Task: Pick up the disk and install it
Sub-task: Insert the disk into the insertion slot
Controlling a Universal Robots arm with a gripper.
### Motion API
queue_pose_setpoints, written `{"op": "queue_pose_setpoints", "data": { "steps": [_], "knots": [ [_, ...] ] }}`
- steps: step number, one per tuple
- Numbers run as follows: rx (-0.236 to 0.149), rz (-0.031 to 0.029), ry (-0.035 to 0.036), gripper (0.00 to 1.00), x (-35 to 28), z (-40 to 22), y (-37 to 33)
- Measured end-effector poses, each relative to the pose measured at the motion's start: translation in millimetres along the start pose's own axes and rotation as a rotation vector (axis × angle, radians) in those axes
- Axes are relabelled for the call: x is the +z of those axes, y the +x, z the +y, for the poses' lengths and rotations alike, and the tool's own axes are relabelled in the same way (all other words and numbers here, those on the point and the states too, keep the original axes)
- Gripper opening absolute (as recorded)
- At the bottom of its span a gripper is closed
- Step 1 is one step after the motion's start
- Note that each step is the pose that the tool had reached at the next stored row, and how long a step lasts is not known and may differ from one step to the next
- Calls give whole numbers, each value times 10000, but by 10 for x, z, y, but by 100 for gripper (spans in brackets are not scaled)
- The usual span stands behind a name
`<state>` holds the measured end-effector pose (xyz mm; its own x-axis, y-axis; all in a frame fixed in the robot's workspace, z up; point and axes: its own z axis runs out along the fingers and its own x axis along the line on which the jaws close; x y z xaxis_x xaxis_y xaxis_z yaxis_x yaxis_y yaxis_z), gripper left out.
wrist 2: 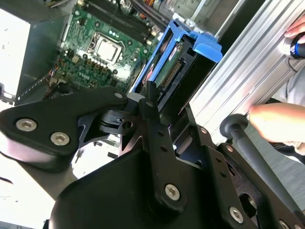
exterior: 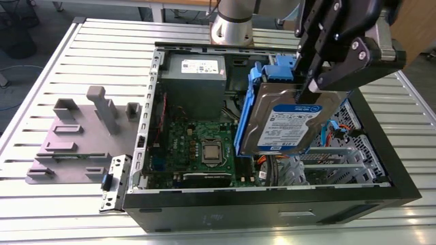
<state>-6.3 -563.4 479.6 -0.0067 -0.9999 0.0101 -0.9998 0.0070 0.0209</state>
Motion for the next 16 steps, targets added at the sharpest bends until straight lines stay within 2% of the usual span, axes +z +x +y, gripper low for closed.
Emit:
{"op": "queue_pose_setpoints", "data": {
  "steps": [6,16],
  "knots": [
    [0,1,0,35,1,-207,-2],
    [-1,0,0,35,8,-628,-5]
  ]
}}
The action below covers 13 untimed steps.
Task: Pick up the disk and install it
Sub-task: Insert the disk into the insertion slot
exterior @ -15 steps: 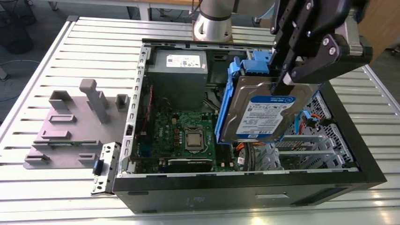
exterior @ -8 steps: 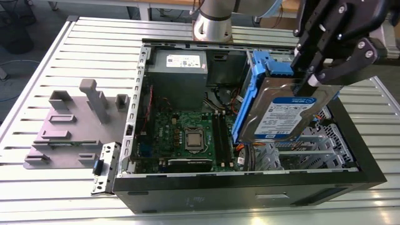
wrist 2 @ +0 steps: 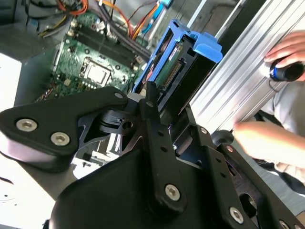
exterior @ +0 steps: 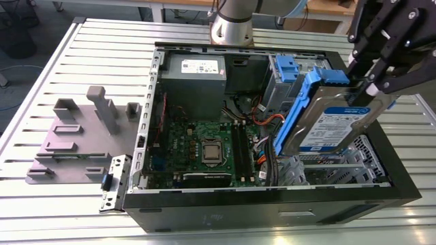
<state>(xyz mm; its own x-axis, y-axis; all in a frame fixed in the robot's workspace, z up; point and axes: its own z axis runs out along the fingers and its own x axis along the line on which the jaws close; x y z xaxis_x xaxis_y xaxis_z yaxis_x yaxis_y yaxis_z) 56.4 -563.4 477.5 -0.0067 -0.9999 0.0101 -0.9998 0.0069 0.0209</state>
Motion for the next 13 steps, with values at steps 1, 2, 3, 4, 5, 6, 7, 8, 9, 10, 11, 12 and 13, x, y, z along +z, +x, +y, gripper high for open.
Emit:
{"op": "queue_pose_setpoints", "data": {
  "steps": [1,2,3,4,5,6,7,8,9,10,11,12,13],
  "knots": [
    [1,0,0,35,1,-40,0],
    [1,0,0,35,2,-77,0],
    [0,0,0,35,3,-112,-1],
    [0,-1,0,35,4,-145,-1],
    [1,0,0,35,5,-181,-1],
    [1,-1,0,35,7,-214,-1],
    [1,-1,0,35,8,-247,-2],
    [1,-2,0,35,12,-278,-2],
    [0,-1,0,35,16,-307,-2],
    [0,-1,0,35,22,-334,-2],
    [1,-1,0,35,28,-361,-3],
    [0,-1,0,35,35,-386,-3],
    [1,-2,0,35,41,-408,-3]
  ]
}}
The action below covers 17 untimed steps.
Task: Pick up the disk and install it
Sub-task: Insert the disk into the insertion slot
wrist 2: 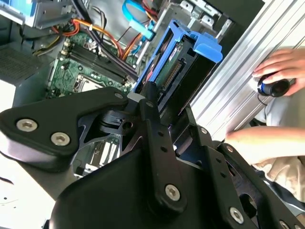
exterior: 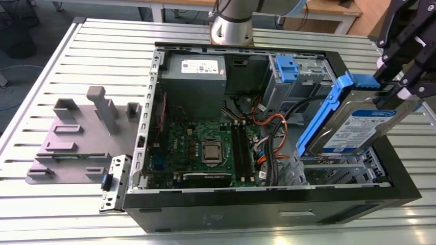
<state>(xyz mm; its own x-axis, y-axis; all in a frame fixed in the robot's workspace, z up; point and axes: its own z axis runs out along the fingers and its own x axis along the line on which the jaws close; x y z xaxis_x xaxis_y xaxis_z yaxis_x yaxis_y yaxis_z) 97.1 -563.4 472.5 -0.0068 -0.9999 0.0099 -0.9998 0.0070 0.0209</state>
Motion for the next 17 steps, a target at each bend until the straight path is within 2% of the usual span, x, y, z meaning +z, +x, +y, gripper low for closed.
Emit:
{"op": "queue_pose_setpoints", "data": {
  "steps": [4,9,17],
  "knots": [
    [-1,1,0,35,41,-64,-1],
    [-1,1,0,35,92,-107,-2],
    [-1,-2,0,35,112,-112,-2]
  ]
}}
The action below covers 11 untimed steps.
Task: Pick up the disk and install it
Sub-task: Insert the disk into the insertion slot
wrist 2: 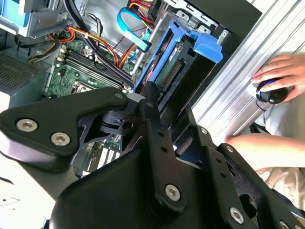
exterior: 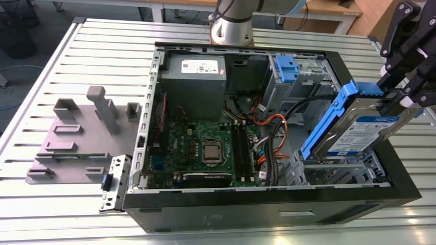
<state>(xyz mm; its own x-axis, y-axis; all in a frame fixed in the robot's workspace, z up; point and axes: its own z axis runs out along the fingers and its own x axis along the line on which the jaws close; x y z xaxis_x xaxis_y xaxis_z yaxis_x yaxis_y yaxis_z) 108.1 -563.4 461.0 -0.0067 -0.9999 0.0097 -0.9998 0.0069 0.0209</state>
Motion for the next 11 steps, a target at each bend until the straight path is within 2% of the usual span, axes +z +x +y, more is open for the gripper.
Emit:
{"op": "queue_pose_setpoints", "data": {
  "steps": [4,11],
  "knots": [
    [0,1,0,35,35,-1,0],
    [139,0,-1,35,57,-19,-1]
  ]
}}
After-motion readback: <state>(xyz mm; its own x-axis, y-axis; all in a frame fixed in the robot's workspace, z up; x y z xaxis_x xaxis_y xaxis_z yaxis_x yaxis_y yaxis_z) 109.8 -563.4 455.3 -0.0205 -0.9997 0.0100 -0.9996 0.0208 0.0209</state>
